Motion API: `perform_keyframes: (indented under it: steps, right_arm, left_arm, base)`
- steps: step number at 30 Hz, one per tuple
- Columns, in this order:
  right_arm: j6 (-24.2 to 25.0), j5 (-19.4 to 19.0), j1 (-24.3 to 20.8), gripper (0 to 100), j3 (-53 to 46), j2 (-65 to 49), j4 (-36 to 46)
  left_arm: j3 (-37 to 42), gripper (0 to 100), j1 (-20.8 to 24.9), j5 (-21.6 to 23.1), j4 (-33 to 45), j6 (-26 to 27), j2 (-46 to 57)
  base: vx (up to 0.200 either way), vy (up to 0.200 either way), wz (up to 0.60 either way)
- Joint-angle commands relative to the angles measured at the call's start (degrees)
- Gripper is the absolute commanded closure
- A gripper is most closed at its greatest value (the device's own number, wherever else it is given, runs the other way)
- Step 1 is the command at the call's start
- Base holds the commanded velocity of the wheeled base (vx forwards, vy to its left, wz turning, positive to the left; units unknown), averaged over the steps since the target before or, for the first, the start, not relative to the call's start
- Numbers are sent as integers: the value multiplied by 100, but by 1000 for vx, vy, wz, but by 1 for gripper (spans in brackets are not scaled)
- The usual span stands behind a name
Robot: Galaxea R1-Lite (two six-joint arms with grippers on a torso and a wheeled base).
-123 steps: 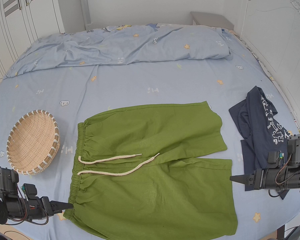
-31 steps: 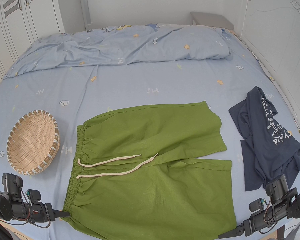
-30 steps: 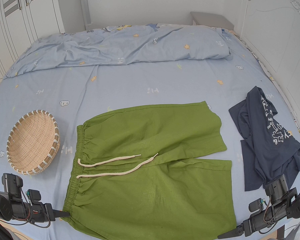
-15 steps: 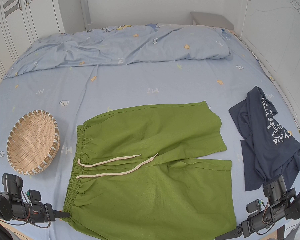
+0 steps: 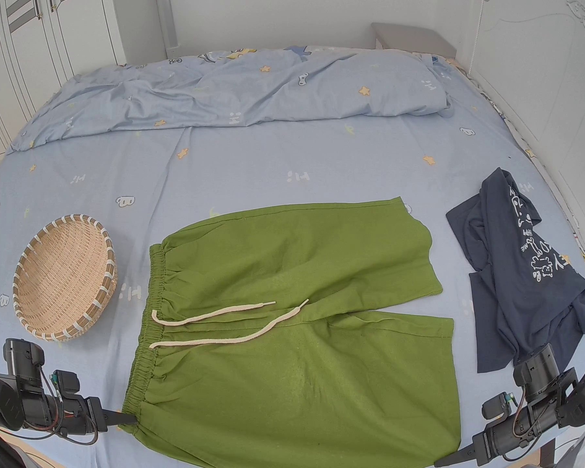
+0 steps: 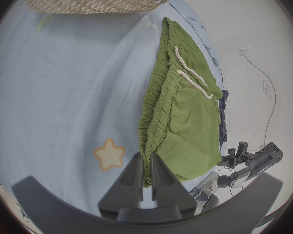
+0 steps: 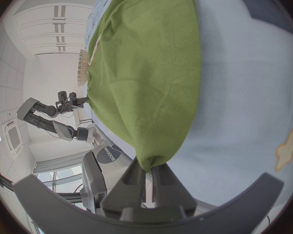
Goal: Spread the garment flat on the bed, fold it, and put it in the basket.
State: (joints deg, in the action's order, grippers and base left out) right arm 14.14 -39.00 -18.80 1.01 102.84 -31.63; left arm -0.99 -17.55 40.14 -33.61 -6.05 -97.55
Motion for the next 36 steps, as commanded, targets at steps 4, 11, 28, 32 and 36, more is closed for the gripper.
perform_keyframes:
  steps: [4, 11, 28, 32, 36]
  right_arm:
    - [-61, 24, 412, 100, -101, -361, 430]
    - [-96, 15, 465, 100, -101, -1214, 1318]
    - [124, 103, 535, 100, 1859, -2708, 3049]
    - [124, 103, 535, 100, 3098, -2910, 4113]
    - [133, 103, 535, 100, 4364, -2778, 4763]
  left_arm:
    - [99, 100, -29, -15, 91, 7, 17]
    - [81, 100, -46, -68, 1208, 526, 667]
    - [-1246, 100, 191, -68, 2728, -441, 1854]
    - [-2151, 100, 437, -59, 3739, -819, 2196]
    - [-3118, 100, 639, -59, 4424, -1056, 2240]
  base:
    - [0, 0, 0]
    - [0, 0, 0]
    - [0, 0, 0]
    - [0, 0, 0]
    - [0, 0, 0]
